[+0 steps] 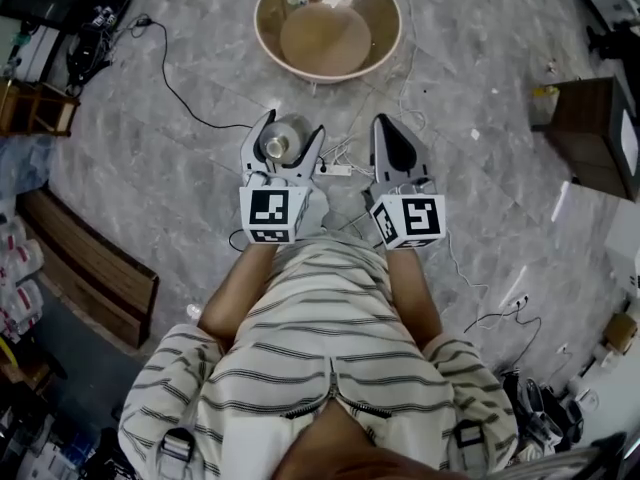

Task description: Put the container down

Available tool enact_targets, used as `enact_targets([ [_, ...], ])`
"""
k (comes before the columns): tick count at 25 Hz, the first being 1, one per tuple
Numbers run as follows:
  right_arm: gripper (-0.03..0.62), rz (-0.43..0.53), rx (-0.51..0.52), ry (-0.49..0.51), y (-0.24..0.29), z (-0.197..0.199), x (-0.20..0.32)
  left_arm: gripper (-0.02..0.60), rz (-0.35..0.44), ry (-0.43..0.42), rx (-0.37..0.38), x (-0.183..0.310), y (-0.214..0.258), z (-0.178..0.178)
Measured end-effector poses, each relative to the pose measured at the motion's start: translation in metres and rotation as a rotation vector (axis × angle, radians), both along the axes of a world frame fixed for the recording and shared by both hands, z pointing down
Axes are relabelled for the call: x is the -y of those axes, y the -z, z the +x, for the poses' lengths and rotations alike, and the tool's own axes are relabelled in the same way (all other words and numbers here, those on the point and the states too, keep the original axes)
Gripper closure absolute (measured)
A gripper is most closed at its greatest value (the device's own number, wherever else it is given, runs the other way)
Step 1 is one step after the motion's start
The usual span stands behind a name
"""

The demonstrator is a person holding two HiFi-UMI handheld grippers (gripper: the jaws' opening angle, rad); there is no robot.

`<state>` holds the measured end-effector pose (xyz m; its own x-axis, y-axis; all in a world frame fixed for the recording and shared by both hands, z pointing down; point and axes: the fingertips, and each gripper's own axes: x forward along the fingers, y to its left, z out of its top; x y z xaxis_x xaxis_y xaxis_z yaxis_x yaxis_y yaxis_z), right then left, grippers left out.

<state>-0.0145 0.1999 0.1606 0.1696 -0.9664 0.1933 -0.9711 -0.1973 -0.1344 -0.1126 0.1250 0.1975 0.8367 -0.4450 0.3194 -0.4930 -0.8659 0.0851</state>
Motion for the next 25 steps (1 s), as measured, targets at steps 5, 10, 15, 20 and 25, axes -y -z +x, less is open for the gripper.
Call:
enact_targets([
  [5, 0.586, -0.007, -0.002, 0.001, 0.000, 0.014, 0.035, 0.252, 0.000, -0.014, 0.007, 0.033, -0.003, 0.016],
  [10, 0.586, -0.019, 0.018, 0.004, -0.004, 0.024, 0.056, 0.252, -0.006, -0.019, 0.025, 0.055, -0.013, 0.029],
  [15, 0.586, -0.041, 0.020, 0.029, -0.020, 0.042, 0.073, 0.252, -0.015, -0.003, 0.045, 0.072, -0.029, 0.048],
  [20, 0.586, -0.067, 0.022, 0.080, -0.045, 0.071, 0.105, 0.252, -0.025, 0.019, 0.068, 0.092, -0.056, 0.078],
  [25, 0.586, -0.097, 0.037, 0.163, -0.075, 0.105, 0.139, 0.250, -0.052, 0.073, 0.107, 0.111, -0.095, 0.108],
])
